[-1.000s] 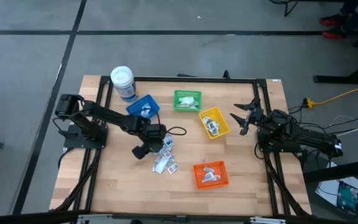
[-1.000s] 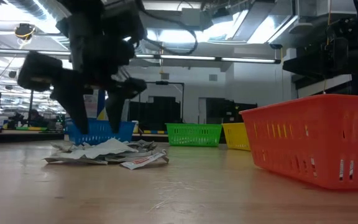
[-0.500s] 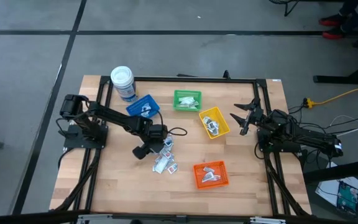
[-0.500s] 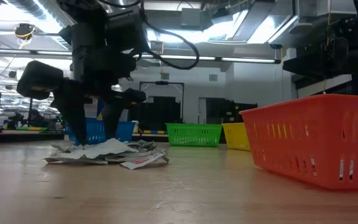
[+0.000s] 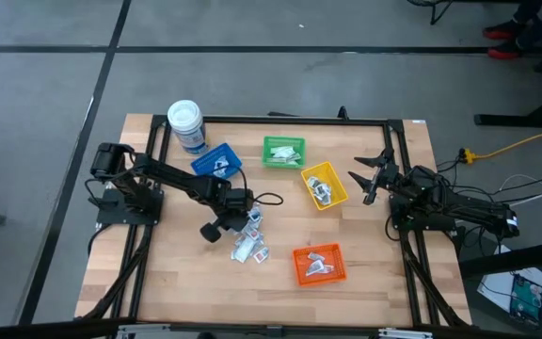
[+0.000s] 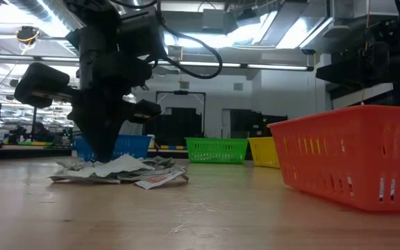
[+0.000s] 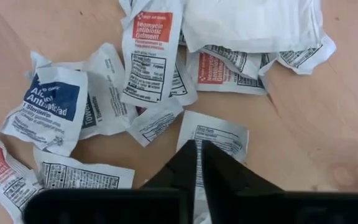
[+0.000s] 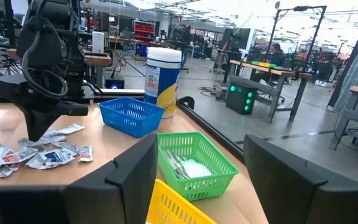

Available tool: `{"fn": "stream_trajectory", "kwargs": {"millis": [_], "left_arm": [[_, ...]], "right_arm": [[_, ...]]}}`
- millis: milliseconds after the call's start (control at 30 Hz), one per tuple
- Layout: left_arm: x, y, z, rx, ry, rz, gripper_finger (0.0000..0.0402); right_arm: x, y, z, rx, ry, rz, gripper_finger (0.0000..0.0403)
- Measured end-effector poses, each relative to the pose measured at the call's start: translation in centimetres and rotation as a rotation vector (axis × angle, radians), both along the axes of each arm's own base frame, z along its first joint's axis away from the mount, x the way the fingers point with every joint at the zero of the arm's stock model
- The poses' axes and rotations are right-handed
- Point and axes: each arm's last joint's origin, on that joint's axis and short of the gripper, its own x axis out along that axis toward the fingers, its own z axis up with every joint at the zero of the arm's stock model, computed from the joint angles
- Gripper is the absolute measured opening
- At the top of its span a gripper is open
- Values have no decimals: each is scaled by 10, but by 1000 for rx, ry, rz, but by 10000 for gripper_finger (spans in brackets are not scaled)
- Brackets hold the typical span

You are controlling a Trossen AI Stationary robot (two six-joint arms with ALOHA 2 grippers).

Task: Pick & Place First Aid Supplies
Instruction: Put the white alcohol pad into the blue bin

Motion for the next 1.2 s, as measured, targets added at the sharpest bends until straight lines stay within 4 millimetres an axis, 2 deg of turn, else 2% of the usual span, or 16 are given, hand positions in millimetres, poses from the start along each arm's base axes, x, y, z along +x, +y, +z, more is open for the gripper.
{"fn": "stream_trajectory", "kwargs": {"millis": [100, 200, 467, 600, 767, 900, 1133, 1200], "left_arm": [[0, 1, 0, 3, -1, 3, 4], [1, 2, 0, 7, -12, 8, 16], [2, 2, 1, 6, -25, 6, 102], [3, 4, -6, 5, 2, 13, 144], [6, 5, -12, 6, 9, 17, 168], [6, 5, -12, 8, 8, 18, 145], [6, 5, -12, -5, 14, 33, 23], [6, 5, -12, -13, 20, 55, 9]], "right_arm": [[0, 0, 0, 0, 0, 0, 236], [0, 0, 0, 0, 0, 0, 236], [0, 0, 0, 0, 0, 0, 236], [0, 0, 0, 0, 0, 0, 236], [0, 0, 0, 0, -1, 0, 236], [0, 0, 0, 0, 0, 0, 236], [0, 0, 0, 0, 0, 0, 236], [0, 0, 0, 0, 0, -1, 236]]}}
